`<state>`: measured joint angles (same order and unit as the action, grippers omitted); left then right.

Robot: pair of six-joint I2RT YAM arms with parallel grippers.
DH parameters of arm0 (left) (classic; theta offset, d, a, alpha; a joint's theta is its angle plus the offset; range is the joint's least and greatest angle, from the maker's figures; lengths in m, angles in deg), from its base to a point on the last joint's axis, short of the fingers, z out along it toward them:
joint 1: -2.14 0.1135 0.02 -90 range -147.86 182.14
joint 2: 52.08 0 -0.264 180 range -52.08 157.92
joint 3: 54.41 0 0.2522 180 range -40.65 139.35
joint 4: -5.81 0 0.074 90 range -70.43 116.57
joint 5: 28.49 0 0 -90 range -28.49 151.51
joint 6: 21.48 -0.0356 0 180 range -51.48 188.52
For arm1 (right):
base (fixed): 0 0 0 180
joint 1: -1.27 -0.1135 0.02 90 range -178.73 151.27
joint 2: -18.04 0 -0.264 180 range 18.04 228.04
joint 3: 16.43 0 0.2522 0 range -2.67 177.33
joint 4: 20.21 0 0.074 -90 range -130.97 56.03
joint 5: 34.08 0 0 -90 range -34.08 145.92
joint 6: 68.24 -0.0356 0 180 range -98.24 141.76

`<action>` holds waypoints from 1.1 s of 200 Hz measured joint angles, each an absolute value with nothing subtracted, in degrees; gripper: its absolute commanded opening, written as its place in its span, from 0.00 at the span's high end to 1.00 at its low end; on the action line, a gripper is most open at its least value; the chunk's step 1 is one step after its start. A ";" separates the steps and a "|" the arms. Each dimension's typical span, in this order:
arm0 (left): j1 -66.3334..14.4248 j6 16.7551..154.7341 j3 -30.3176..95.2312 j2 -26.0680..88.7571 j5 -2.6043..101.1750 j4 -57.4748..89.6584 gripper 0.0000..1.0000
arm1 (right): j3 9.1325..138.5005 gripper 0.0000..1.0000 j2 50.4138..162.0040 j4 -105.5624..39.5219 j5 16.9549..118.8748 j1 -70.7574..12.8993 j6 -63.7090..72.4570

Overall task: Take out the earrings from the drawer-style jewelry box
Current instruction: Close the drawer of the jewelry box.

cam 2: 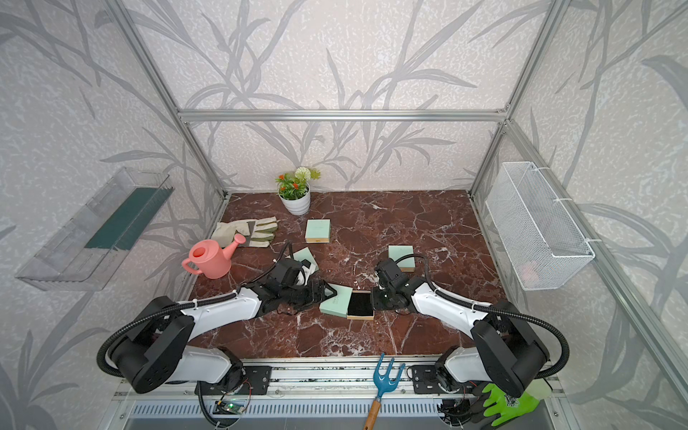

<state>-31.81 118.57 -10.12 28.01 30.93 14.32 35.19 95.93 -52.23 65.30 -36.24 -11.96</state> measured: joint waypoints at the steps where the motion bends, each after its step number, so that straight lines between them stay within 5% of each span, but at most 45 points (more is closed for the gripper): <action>1: -31.81 118.57 -10.19 28.01 30.93 14.32 0.10 | 35.21 0.86 95.95 -52.28 65.26 -36.24 -11.96; 220: -33.84 119.20 -11.98 27.99 28.37 10.82 0.10 | 38.78 1.00 98.66 -55.23 56.69 -38.89 -19.45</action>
